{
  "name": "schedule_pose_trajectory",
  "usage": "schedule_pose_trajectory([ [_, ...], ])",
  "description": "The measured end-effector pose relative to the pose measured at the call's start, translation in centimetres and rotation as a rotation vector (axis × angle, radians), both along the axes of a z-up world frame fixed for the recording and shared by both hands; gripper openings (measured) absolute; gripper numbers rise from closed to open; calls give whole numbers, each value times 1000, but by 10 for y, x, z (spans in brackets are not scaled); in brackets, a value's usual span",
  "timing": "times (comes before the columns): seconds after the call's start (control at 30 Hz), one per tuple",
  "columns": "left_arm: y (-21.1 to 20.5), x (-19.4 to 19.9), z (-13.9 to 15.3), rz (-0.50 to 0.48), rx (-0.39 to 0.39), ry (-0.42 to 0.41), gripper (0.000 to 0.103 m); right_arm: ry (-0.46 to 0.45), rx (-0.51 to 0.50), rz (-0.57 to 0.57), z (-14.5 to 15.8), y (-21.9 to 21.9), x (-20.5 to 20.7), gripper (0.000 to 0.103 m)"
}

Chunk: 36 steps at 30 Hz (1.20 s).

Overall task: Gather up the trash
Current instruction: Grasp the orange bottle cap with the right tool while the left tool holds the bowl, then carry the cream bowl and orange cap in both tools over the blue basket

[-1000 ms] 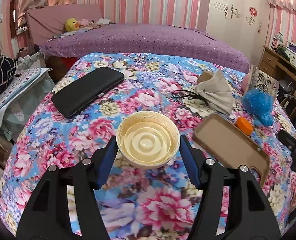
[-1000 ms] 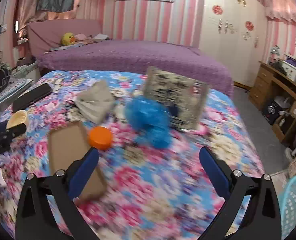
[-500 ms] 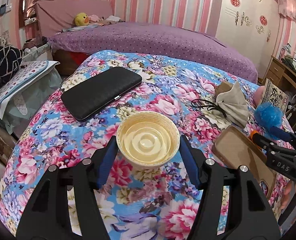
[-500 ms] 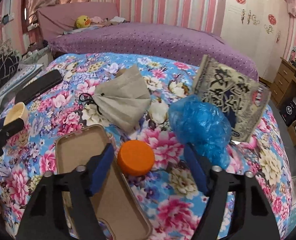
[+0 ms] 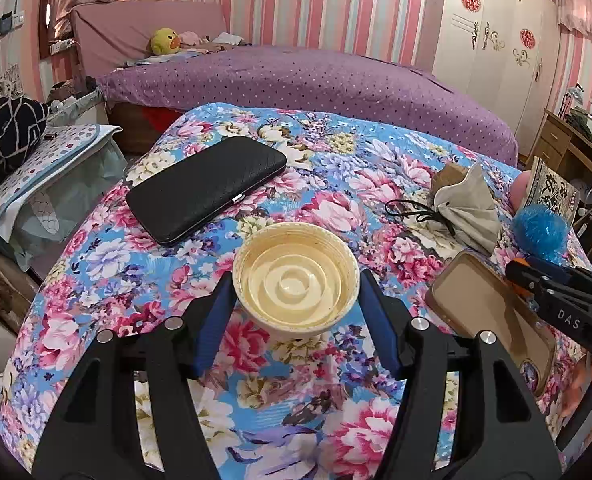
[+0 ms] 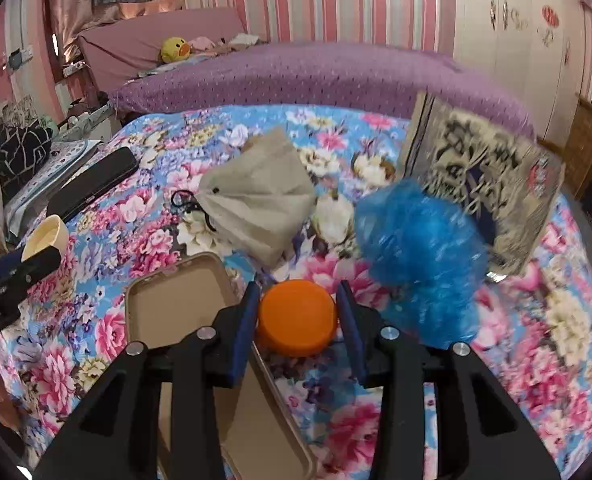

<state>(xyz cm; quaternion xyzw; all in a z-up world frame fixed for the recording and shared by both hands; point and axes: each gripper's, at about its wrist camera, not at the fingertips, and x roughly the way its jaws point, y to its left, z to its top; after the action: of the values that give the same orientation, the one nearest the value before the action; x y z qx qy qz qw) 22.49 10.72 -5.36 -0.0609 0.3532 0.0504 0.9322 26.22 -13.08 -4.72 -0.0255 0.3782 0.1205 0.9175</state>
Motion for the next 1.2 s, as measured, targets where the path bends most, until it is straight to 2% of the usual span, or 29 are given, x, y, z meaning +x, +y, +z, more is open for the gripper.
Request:
schedule_pose_trajectory([
  [0.2, -7, -8, 7, -7, 5, -11, 61, -58, -56, -8, 13, -14, -25, 40],
  [0.4, -29, -20, 13, -46, 5, -18, 61, -73, -93, -35, 19, -43, -52, 40],
  [0.67, -75, -39, 23, -130, 0, -30, 61, -85, -104, -112, 28, -97, -95, 40],
  [0.83, -100, -49, 22, -186, -34, -10, 61, -89, -119, -161, 30, -132, -123, 40],
  [1.0, -126, -59, 25, -211, -12, -24, 61, -110, -108, -207, 33, -158, -144, 40],
  [1.1, -140, -64, 27, -230, -29, -29, 61, -125, -109, -223, 35, -168, -151, 40],
  [1.2, -153, -70, 30, -242, -5, -44, 61, -140, -106, -234, 36, -180, -157, 40],
])
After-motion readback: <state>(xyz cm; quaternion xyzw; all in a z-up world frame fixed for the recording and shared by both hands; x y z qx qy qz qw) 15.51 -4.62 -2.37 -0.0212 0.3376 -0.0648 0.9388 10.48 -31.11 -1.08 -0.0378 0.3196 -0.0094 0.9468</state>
